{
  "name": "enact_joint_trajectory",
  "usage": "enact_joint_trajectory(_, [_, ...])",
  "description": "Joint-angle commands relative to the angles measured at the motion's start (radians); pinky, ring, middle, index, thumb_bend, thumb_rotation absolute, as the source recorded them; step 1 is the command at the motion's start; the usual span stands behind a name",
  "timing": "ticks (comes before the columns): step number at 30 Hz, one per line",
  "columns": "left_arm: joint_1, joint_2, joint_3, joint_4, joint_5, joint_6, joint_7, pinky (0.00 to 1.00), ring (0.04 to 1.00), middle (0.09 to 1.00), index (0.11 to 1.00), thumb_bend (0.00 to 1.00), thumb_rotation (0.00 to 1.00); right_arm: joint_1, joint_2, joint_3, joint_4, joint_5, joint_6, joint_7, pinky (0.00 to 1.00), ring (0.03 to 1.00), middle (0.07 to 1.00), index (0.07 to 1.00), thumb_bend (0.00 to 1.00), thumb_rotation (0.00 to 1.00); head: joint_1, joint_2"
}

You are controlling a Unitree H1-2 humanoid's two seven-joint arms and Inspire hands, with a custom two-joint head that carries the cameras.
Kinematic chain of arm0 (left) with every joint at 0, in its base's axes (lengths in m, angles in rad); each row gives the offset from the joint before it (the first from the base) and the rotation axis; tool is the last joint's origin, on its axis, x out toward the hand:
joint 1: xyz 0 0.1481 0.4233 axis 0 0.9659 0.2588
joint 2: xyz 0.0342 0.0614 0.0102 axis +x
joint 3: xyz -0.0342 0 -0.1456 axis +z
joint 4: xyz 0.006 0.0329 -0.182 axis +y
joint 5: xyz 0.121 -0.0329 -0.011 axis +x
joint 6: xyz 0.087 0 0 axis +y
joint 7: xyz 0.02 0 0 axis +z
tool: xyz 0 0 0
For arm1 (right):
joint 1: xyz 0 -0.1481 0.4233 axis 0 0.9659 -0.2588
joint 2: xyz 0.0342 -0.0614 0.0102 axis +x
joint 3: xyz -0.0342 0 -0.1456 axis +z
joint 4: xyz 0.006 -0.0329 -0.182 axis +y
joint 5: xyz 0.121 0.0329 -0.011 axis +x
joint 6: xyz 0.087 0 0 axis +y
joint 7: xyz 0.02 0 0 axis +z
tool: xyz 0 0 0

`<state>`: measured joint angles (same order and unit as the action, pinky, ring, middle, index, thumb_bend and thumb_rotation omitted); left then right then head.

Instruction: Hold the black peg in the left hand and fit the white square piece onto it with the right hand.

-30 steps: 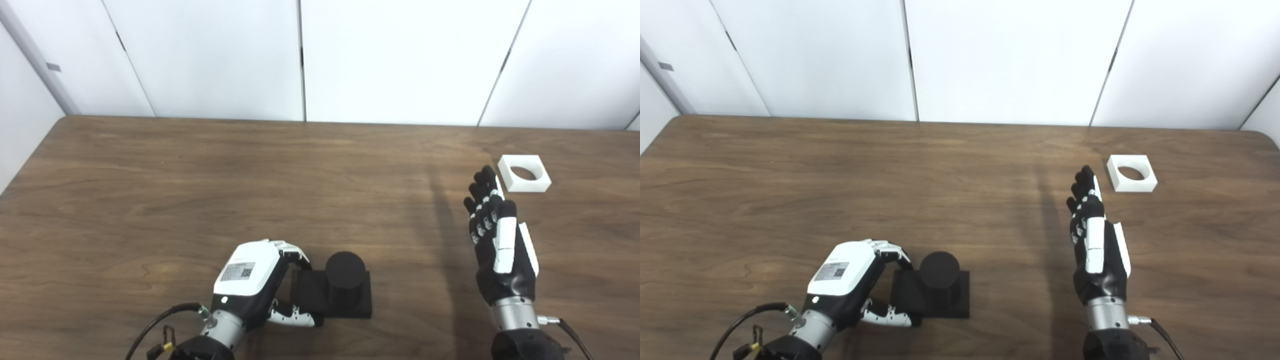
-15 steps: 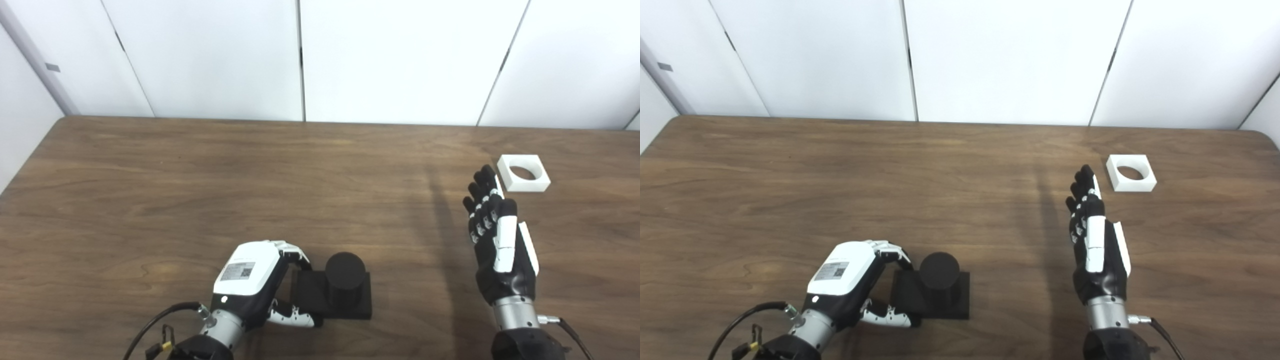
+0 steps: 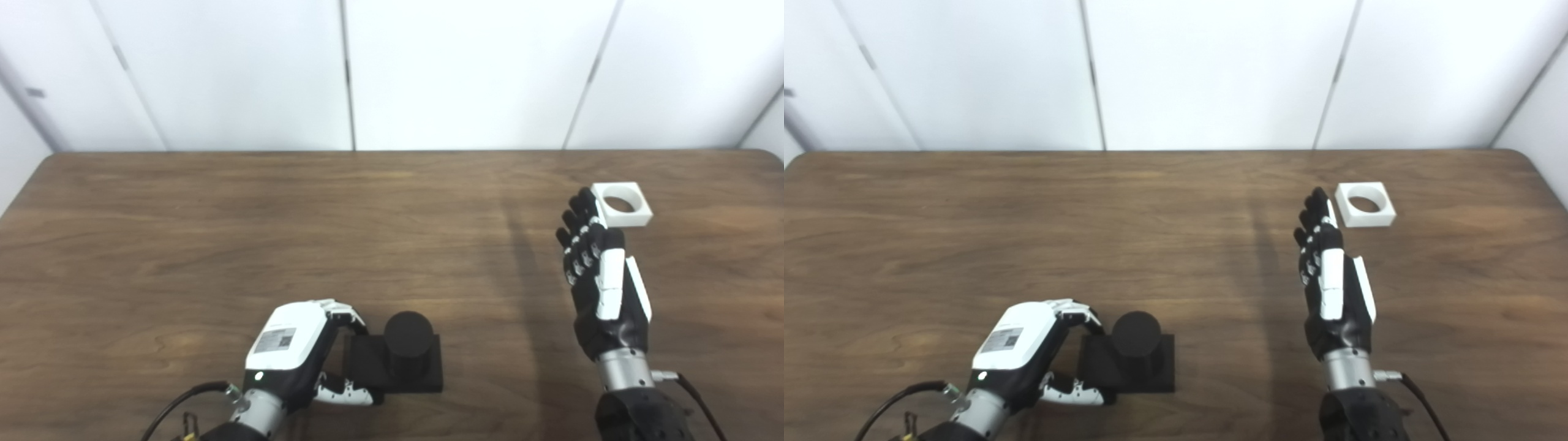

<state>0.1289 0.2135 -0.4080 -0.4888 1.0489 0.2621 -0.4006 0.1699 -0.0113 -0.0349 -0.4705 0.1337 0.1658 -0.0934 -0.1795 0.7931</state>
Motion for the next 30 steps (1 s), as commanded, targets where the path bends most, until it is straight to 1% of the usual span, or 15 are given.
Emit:
enact_joint_trajectory(1, [0.031,0.015,-0.012,0.038,-0.010,0.002,-0.059,0.86,0.845,0.775,0.489,0.52,0.06,0.046,0.009,-0.025,-0.075,-0.002,0.039,-0.016,1.00,1.000,0.999,1.000,0.64,1.00,0.000,-0.001])
enact_joint_trajectory(3, [0.030,0.013,-0.013,0.038,-0.005,0.006,-0.064,0.86,0.847,0.776,0.489,0.52,0.06,0.022,-0.010,-0.052,-0.117,-0.021,0.104,-0.027,1.00,1.000,0.995,1.000,0.62,1.00,-0.005,-0.007])
enact_joint_trajectory(4, [0.030,0.013,-0.013,0.041,-0.005,0.004,-0.058,0.86,0.846,0.775,0.489,0.52,0.06,0.010,-0.023,-0.066,-0.133,-0.033,0.130,-0.031,1.00,1.000,0.986,0.997,0.62,0.97,-0.005,-0.007])
enact_joint_trajectory(6, [0.033,0.015,-0.011,0.047,-0.014,-0.006,-0.043,0.85,0.839,0.770,0.488,0.52,0.06,-0.017,-0.049,-0.104,-0.161,-0.035,0.185,-0.031,1.00,1.000,0.978,0.998,0.62,0.88,-0.005,-0.007])
enact_joint_trajectory(8, [0.034,0.012,-0.011,0.055,-0.017,-0.010,-0.035,0.85,0.837,0.768,0.488,0.52,0.06,-0.046,-0.076,-0.139,-0.182,-0.037,0.253,-0.029,1.00,1.000,0.975,0.999,0.60,0.78,-0.025,-0.023])
enact_joint_trajectory(10, [0.035,0.008,-0.012,0.058,-0.013,-0.008,-0.034,0.85,0.838,0.769,0.488,0.52,0.06,-0.070,-0.119,-0.157,-0.187,-0.055,0.291,-0.011,1.00,1.000,0.983,1.000,0.60,0.73,-0.025,-0.023])
enact_joint_trajectory(13, [0.036,0.008,-0.013,0.065,-0.013,-0.012,-0.029,0.84,0.836,0.770,0.488,0.52,0.06,-0.094,-0.190,-0.172,-0.159,-0.071,0.297,0.019,0.99,1.000,0.999,1.000,0.57,0.66,-0.046,-0.043])
enact_joint_trajectory(15, [0.036,0.012,-0.011,0.066,-0.016,-0.013,-0.030,0.84,0.835,0.770,0.489,0.52,0.06,-0.105,-0.224,-0.175,-0.139,-0.088,0.301,0.021,0.98,1.000,1.000,1.000,0.58,0.59,-0.061,-0.054])
enact_joint_trajectory(17, [0.036,0.017,-0.009,0.067,-0.021,-0.016,-0.029,0.84,0.834,0.770,0.489,0.52,0.06,-0.112,-0.253,-0.163,-0.121,-0.138,0.304,0.021,0.98,1.000,1.000,1.000,0.60,0.56,-0.083,-0.066])
enact_joint_trajectory(19, [0.036,0.023,-0.004,0.072,-0.030,-0.020,-0.025,0.84,0.833,0.770,0.489,0.52,0.06,-0.121,-0.290,-0.141,-0.100,-0.238,0.303,0.042,1.00,1.000,1.000,1.000,0.62,0.57,-0.121,-0.088])
enact_joint_trajectory(21, [0.037,0.028,0.002,0.076,-0.042,-0.023,-0.018,0.84,0.833,0.769,0.489,0.52,0.06,-0.137,-0.319,-0.130,-0.078,-0.333,0.304,0.074,1.00,1.000,1.000,1.000,0.66,0.55,-0.143,-0.101])
enact_joint_trajectory(23, [0.037,0.033,0.006,0.079,-0.052,-0.028,-0.012,0.84,0.833,0.769,0.489,0.52,0.06,-0.154,-0.345,-0.117,-0.059,-0.410,0.304,0.101,1.00,1.000,0.998,1.000,0.67,0.54,-0.159,-0.111])
enact_joint_trajectory(25, [0.036,0.039,0.009,0.087,-0.059,-0.038,-0.004,0.83,0.831,0.768,0.489,0.52,0.06,-0.171,-0.377,-0.100,-0.038,-0.476,0.304,0.123,0.98,0.996,1.000,1.000,0.69,0.53,-0.171,-0.121])
enact_joint_trajectory(29, [0.032,0.047,0.013,0.100,-0.065,-0.045,0.003,0.83,0.831,0.770,0.489,0.52,0.06,-0.219,-0.410,-0.104,0.005,-0.565,0.304,0.183,0.93,0.976,0.992,1.000,0.74,0.49,-0.182,-0.132])
enact_joint_trajectory(30, [0.030,0.049,0.014,0.102,-0.065,-0.045,0.002,0.83,0.832,0.770,0.489,0.52,0.06,-0.238,-0.425,-0.103,0.020,-0.586,0.304,0.202,0.92,0.977,0.992,0.997,0.76,0.45,-0.184,-0.134])
